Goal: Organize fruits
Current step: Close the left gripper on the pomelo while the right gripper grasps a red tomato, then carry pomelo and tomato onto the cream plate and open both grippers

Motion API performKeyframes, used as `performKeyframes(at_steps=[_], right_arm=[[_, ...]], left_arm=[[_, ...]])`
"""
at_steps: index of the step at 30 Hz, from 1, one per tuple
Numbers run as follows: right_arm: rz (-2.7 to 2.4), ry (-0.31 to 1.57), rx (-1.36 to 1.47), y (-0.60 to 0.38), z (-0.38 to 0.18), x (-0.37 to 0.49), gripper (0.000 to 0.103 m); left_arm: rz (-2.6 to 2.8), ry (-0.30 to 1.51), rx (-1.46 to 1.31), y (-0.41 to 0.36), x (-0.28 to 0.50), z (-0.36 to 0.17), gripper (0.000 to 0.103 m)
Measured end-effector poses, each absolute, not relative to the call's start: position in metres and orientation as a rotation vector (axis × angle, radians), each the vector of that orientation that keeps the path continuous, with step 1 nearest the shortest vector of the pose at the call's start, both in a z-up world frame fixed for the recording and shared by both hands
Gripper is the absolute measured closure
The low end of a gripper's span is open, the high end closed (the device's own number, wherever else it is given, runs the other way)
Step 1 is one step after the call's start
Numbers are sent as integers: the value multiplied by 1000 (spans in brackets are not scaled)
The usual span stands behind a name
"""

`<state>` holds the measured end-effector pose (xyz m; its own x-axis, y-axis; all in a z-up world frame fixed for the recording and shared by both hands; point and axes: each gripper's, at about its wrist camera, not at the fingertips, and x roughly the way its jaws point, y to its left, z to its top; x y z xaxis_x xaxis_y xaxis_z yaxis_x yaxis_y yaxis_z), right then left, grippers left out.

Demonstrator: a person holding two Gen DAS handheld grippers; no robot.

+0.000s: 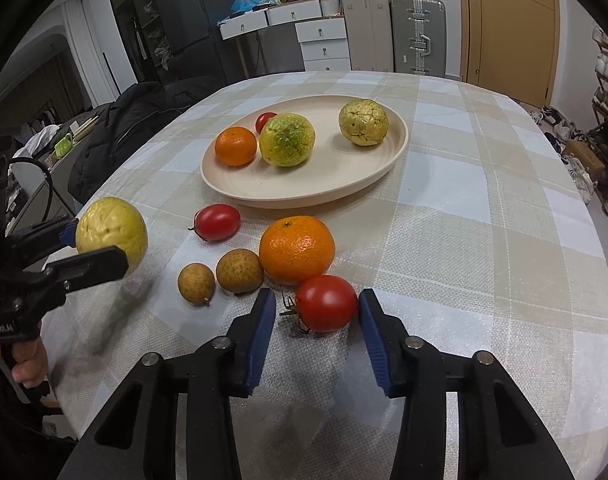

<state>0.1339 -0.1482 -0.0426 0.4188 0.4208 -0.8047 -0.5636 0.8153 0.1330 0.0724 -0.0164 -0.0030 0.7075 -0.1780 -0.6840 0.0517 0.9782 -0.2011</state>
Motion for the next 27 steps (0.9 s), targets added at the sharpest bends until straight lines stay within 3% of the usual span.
performKeyframes(at_steps=[27], right_arm=[[629, 879, -116, -168, -25, 132, 69]], left_arm=[[-19, 715, -203, 7, 78, -5, 49]])
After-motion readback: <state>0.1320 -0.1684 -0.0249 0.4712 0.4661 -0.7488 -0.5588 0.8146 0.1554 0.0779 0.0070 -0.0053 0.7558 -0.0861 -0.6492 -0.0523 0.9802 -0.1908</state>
